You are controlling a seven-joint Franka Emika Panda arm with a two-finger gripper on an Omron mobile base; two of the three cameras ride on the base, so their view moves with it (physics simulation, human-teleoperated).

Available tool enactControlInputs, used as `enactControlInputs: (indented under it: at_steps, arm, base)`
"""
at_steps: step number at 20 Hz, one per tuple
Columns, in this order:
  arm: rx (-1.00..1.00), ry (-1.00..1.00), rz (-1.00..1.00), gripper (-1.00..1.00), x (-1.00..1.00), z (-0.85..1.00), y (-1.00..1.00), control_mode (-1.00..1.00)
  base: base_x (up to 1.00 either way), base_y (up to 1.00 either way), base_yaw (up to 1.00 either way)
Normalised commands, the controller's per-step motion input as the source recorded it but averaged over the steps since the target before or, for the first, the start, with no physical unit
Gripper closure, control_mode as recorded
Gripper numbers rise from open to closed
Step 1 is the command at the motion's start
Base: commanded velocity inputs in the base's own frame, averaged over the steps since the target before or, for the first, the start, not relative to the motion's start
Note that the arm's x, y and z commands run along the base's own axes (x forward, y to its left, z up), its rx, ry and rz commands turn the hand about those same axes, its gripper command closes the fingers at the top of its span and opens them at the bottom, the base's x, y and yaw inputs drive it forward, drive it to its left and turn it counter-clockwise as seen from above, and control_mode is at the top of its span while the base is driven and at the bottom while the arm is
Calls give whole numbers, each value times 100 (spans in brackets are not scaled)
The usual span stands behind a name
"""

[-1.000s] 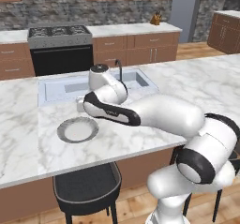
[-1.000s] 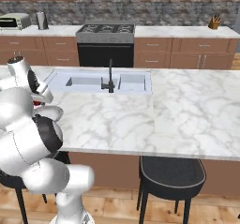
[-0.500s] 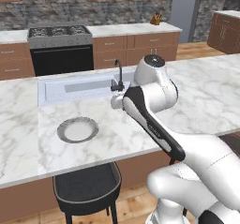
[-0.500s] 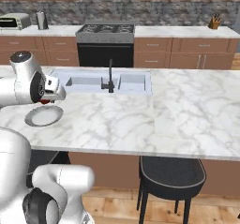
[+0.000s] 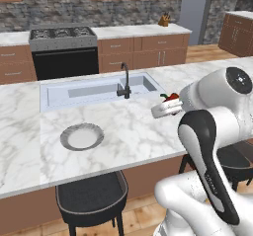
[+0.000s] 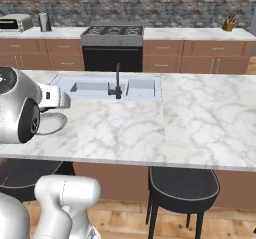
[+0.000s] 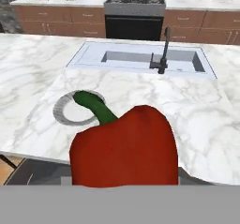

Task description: Transport the steak and bell pepper to the fridge. Place the steak on the rack containing meat and place the bell pepper on the rack containing the vegetable, ensuring meats and vegetables are on different racks.

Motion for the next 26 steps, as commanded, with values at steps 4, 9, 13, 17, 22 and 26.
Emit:
enactControlInputs:
  at_steps: [4,9,13,17,22,26]
  arm:
    - [12,-7,-14,100,-100,96,-17,-100]
    - [0,0,-10,100,-88,71,-7,-100]
    - [0,2,-8,100,-52,27,-18,-100]
    - [0,0,0,100,-46,5,-13,-100]
    - [0,-1,0,100,-3,0,-23,-100]
    - [0,-1,0,100,0,0,-6,100]
  base:
    - [0,0,0]
    - [0,0,0]
    - [0,0,0]
    - [0,0,0]
    - [0,0,0]
    - [9,-34,-5]
